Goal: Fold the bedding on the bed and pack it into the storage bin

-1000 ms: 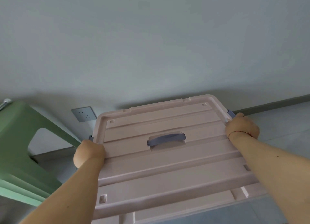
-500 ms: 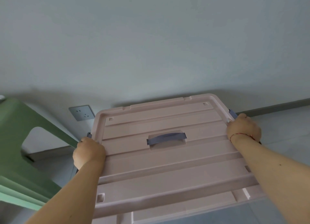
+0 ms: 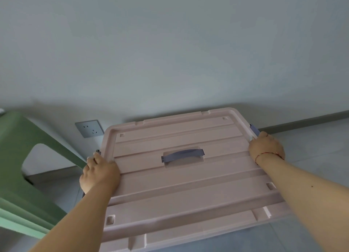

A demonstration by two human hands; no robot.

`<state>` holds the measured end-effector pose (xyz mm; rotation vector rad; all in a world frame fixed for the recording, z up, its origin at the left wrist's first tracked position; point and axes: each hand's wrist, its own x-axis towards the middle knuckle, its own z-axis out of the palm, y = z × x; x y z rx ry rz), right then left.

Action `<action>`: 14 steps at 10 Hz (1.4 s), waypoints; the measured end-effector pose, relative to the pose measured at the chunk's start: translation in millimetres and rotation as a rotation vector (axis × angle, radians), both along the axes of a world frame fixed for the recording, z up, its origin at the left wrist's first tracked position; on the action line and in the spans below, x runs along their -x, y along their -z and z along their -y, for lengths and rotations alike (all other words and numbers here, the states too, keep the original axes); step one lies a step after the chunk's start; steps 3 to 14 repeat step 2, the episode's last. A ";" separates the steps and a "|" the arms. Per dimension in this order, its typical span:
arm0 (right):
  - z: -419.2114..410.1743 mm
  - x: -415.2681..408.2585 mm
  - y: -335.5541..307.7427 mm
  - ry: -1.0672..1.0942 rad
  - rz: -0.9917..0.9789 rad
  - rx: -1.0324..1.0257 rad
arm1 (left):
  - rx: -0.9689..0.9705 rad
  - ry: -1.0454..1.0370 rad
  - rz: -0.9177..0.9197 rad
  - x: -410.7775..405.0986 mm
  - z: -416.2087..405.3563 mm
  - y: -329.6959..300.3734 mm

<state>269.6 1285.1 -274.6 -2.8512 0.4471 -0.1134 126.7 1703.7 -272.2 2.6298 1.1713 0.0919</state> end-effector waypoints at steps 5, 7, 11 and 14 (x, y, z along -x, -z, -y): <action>4.9 6.0 -23.5 0.058 0.254 -0.338 | 0.013 -0.007 0.210 4.7 7.6 -12.3; 4.9 6.0 -23.5 0.058 0.254 -0.338 | 0.013 -0.007 0.210 4.7 7.6 -12.3; 4.9 6.0 -23.5 0.058 0.254 -0.338 | 0.013 -0.007 0.210 4.7 7.6 -12.3; 4.9 6.0 -23.5 0.058 0.254 -0.338 | 0.013 -0.007 0.210 4.7 7.6 -12.3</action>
